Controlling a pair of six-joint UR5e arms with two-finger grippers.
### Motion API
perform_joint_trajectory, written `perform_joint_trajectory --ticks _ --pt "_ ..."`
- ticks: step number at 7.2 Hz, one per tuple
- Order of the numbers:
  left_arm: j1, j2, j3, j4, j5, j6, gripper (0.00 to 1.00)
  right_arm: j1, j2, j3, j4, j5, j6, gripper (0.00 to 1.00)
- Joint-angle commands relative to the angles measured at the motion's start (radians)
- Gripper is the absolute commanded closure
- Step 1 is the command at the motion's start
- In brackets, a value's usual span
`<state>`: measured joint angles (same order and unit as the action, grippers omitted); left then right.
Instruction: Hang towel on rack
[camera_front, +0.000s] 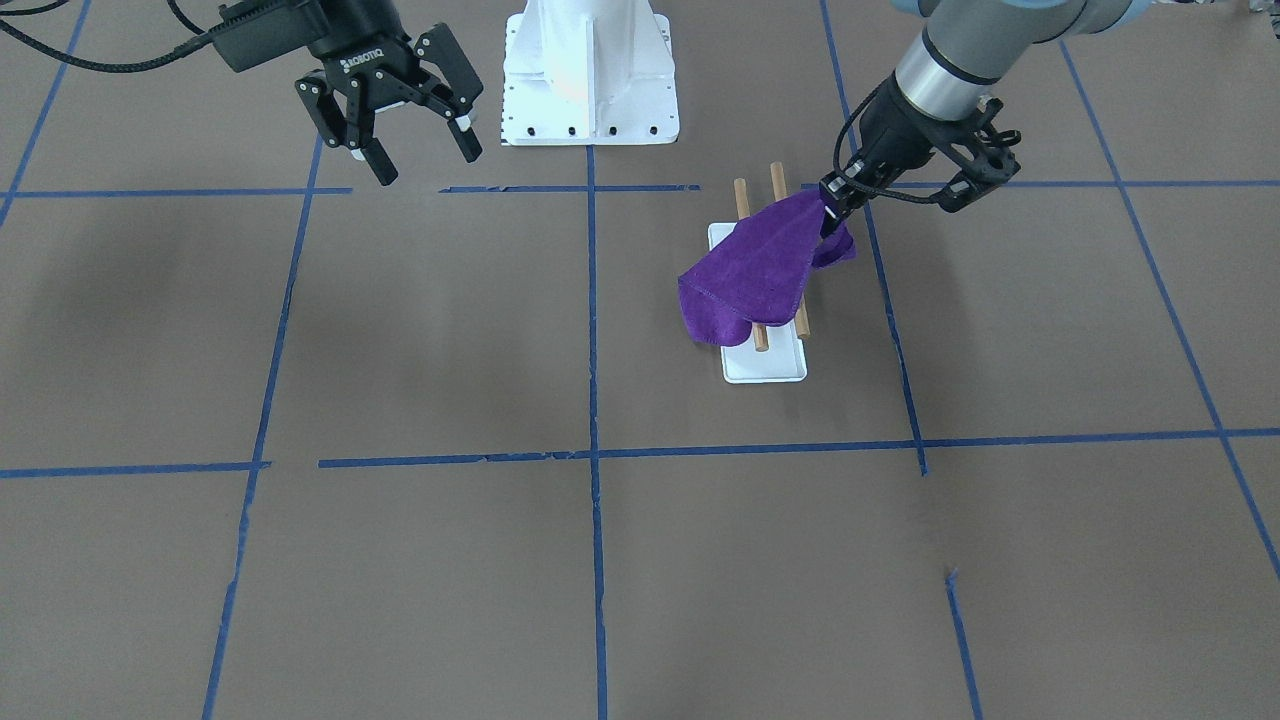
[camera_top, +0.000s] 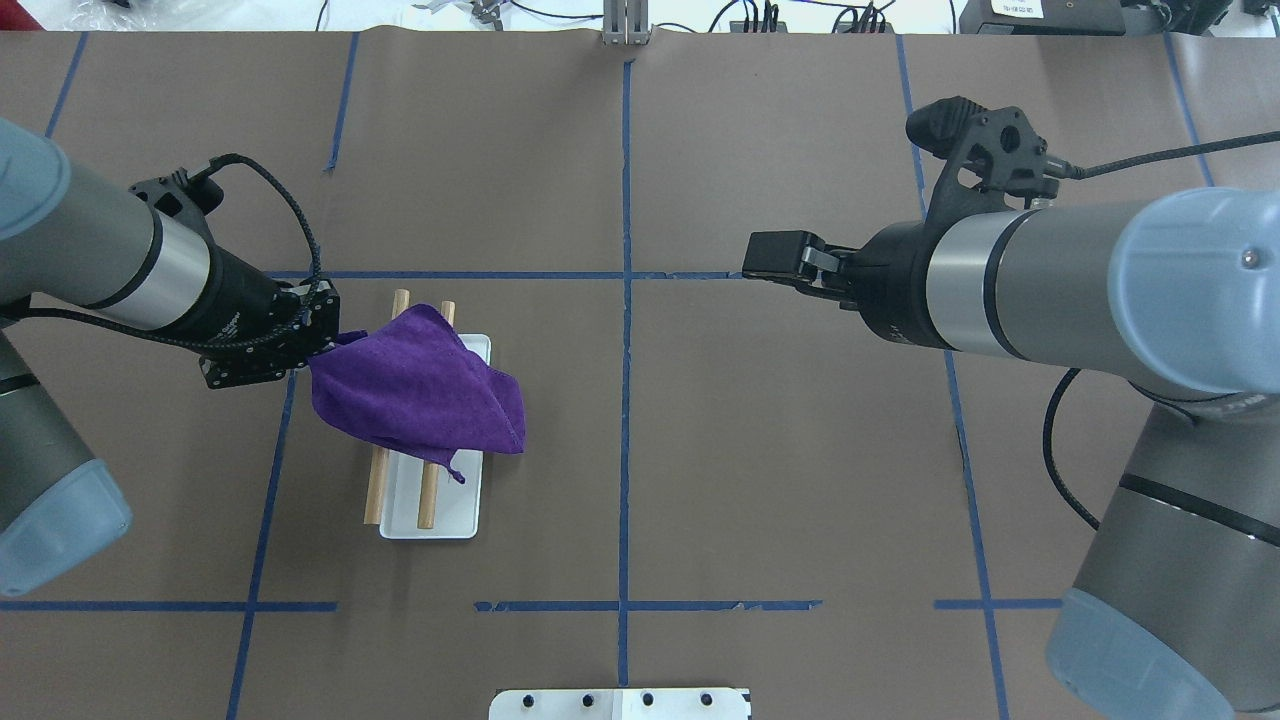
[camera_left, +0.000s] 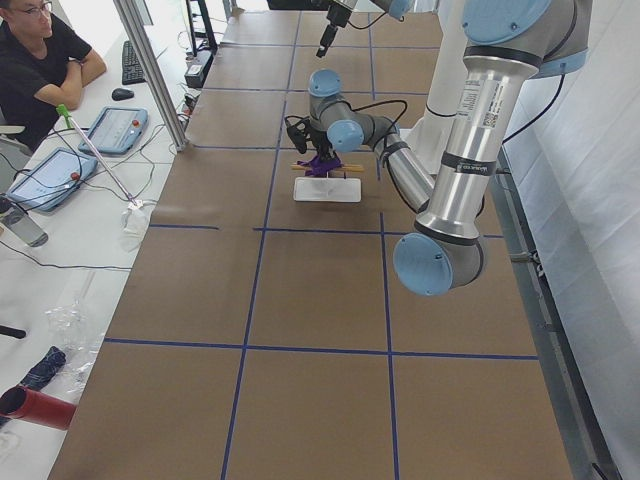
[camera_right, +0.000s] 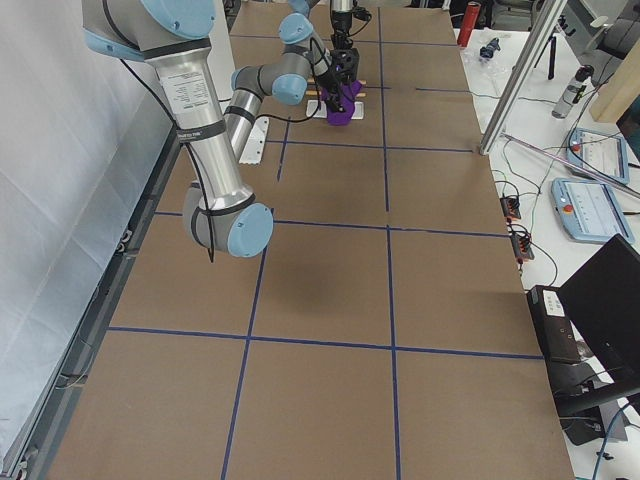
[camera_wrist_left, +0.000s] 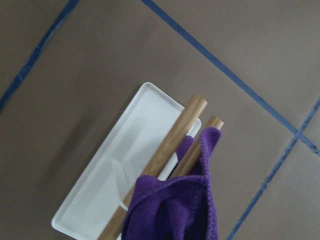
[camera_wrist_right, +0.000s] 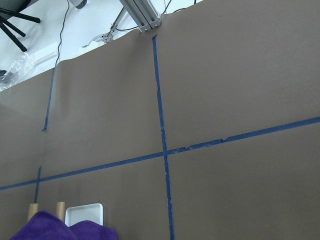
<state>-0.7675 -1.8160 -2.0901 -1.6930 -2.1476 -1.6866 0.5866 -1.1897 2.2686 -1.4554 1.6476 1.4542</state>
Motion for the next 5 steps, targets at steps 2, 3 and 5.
perform_joint_trajectory --ticks 2,3,5 --pt "-0.031 0.078 -0.004 -0.001 0.002 0.085 1.00 0.007 -0.016 -0.001 0.000 0.000 0.000 0.00" --pt "-0.033 0.081 0.011 -0.002 0.003 0.099 1.00 0.007 -0.021 0.000 0.000 0.000 0.000 0.00" --pt "-0.030 0.106 0.015 -0.005 0.040 0.139 1.00 0.010 -0.025 0.000 0.000 0.000 0.000 0.00"
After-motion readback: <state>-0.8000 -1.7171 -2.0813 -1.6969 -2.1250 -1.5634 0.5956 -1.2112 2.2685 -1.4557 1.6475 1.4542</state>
